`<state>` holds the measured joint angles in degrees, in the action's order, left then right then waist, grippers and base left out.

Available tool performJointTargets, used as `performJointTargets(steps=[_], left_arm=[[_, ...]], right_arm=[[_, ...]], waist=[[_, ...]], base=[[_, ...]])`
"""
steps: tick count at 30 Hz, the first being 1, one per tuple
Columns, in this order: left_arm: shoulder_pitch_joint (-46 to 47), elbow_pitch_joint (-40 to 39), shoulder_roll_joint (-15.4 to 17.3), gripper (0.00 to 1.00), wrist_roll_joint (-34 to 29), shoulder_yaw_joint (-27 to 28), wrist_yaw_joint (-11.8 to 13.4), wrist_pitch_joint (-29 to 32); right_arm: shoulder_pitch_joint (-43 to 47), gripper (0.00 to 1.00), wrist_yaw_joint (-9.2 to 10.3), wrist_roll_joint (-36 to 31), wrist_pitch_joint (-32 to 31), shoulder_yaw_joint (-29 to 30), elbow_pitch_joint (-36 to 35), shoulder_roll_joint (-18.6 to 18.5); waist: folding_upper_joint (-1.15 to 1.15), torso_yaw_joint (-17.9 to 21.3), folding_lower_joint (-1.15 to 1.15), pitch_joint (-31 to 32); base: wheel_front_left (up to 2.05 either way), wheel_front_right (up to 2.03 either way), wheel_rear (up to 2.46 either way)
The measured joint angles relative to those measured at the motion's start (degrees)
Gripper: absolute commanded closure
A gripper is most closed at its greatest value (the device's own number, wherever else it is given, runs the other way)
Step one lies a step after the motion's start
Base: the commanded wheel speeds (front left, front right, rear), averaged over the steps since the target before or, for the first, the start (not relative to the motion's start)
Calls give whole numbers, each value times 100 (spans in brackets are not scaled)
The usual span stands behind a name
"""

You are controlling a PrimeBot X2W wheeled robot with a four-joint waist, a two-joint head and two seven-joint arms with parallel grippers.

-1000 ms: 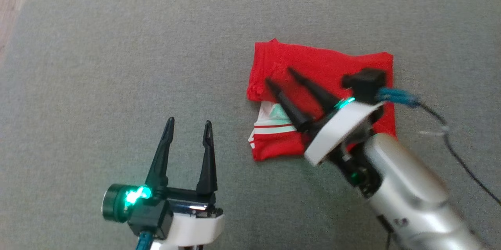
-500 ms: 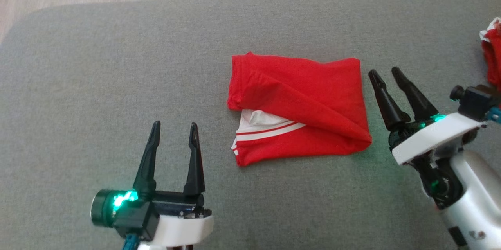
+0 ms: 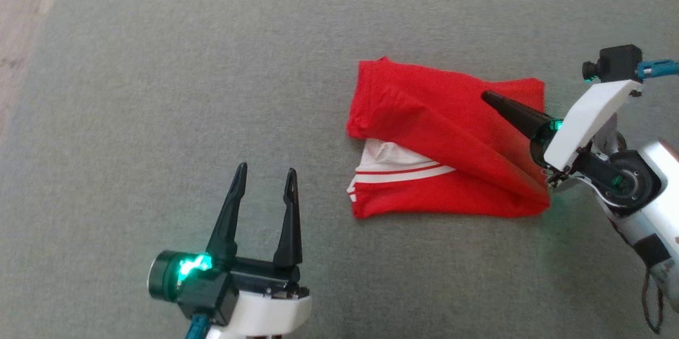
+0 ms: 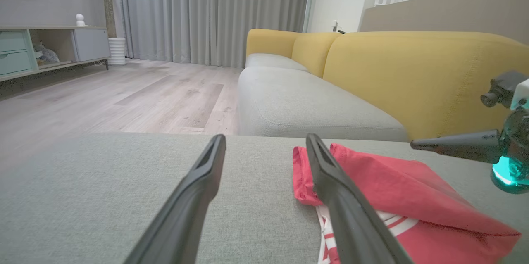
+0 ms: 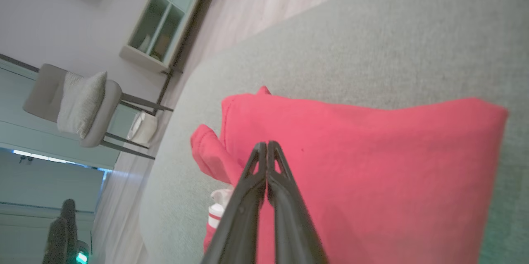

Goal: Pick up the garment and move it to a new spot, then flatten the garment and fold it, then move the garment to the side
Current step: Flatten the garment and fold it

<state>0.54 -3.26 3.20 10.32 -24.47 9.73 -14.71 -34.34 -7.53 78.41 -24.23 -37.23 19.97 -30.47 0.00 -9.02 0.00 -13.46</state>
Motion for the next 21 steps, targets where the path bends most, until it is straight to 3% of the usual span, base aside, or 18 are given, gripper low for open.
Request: performJointTargets(steps=[10,18,21], left_arm=[[170,58,0,0,38,-155,88,0],[166,112,0,0,21,-54,83,0],[154,123,0,0,21,-14,71,0]], right_arm=[[-160,100,0,369,-588,-557,605,15],[235,100,0,1366,-1560,-711,-494,-58],[483,100,0,1400,-1432,-594,-800,-133]], waist=[[0,-185,1,-201],[0,16,0,-63],[0,96,0,4]], base=[[0,0,0],[0,0,0],[0,0,0]])
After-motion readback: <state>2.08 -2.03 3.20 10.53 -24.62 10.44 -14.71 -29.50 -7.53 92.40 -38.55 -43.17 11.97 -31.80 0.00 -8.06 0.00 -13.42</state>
